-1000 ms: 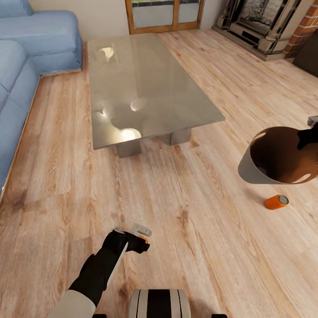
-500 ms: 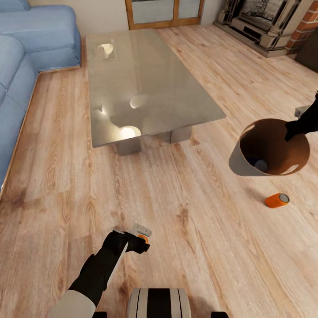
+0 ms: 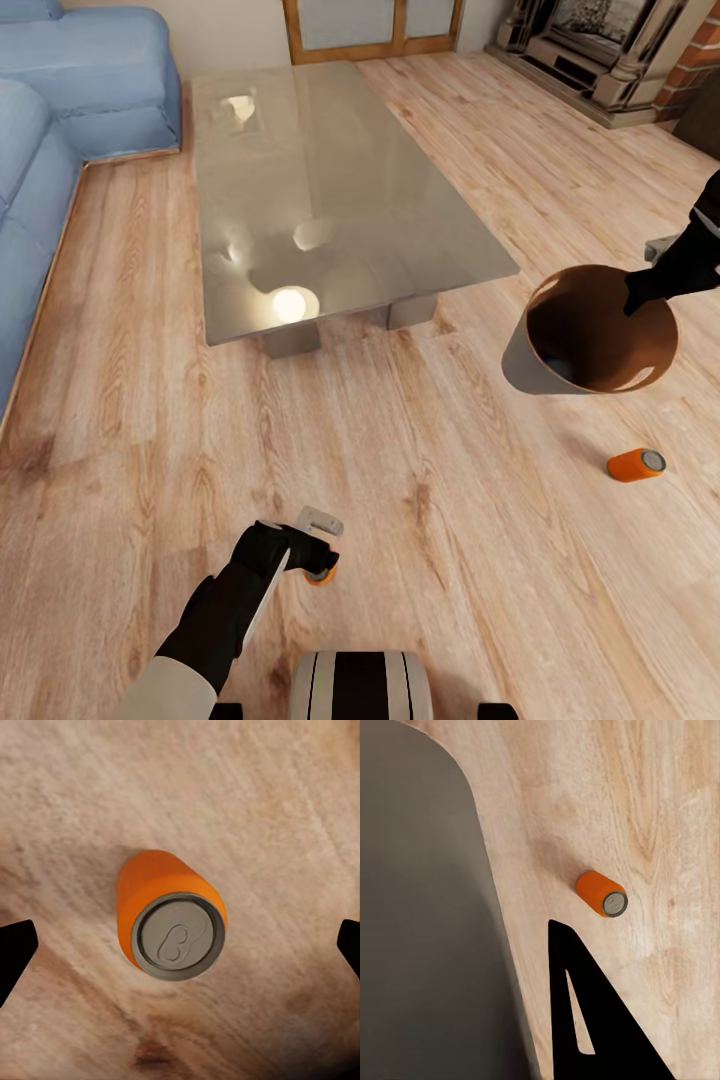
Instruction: Put the three can of soda from the living room inside the tash can in the kitchen.
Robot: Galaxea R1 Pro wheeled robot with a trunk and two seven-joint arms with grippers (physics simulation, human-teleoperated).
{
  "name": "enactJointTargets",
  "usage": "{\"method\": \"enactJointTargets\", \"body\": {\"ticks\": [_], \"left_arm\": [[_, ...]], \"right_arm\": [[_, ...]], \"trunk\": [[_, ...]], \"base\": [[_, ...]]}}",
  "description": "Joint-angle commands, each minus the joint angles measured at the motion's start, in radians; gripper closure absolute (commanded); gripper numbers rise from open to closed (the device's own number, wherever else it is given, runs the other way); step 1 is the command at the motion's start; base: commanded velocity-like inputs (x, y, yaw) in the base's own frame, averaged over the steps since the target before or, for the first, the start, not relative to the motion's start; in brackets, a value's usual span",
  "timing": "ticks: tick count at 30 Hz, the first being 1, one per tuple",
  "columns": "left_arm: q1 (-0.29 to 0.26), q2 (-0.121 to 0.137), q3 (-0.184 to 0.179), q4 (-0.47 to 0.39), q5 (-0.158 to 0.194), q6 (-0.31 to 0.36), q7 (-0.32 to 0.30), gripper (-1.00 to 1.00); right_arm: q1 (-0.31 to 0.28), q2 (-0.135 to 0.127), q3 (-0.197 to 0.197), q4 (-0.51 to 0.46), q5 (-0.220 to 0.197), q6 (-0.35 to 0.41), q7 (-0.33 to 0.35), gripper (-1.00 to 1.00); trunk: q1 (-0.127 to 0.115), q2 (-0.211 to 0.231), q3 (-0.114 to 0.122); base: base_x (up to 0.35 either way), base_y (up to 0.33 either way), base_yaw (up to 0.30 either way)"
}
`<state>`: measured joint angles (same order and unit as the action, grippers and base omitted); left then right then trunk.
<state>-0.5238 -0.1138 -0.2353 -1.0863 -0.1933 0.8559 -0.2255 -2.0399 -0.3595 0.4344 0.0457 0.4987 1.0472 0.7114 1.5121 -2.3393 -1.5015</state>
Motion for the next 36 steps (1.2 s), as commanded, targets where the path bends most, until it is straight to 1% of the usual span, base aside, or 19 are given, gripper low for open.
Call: {"method": "enactJointTargets", "body": {"ticks": [1,7,13,24,32,36], "left_arm": [[0.0,0.0,0.0,-0.001,0.0,0.0,0.0,-1.0],[0.001,-0.001,0.0,-0.002,0.0,0.0,0.0,-1.0],[0.0,-0.002,-0.001,-0.001,0.001,0.001,0.0,-1.0],[0.001,-0.002,0.0,-0.001,0.002,0.001,0.0,-1.0],[0.001,-0.002,0.0,-0.004,0.002,0.002,0.0,-1.0],[0.001,-0.003,0.0,-0.003,0.002,0.002,0.0,-1.0]], "right_arm": [[0.0,0.0,0.017,0.0,0.011,0.0,-0.001,1.0],[0.0,0.0,0.019,-0.001,0.011,0.0,-0.001,1.0],[0.0,0.001,0.02,-0.001,0.011,0.0,-0.001,1.0],[0.001,-0.001,0.02,-0.001,0.011,0.0,-0.001,1.0],[0.001,-0.001,0.02,0.0,0.011,0.0,-0.001,1.0],[0.001,-0.002,0.02,0.0,0.011,0.0,-0.001,1.0]], "trunk": [[0.0,0.0,0.0],[0.0,0.0,-0.003],[0.023,-0.042,-0.025],[0.065,-0.119,-0.074],[0.065,-0.119,-0.084],[0.08,-0.147,-0.101]], "base": [[0.046,0.011,0.0],[0.016,0.004,0.0],[0.002,0.0,0.0],[0.0,0.0,0.0],[0.0,0.0,0.0],[0.0,0.0,0.0]]}}
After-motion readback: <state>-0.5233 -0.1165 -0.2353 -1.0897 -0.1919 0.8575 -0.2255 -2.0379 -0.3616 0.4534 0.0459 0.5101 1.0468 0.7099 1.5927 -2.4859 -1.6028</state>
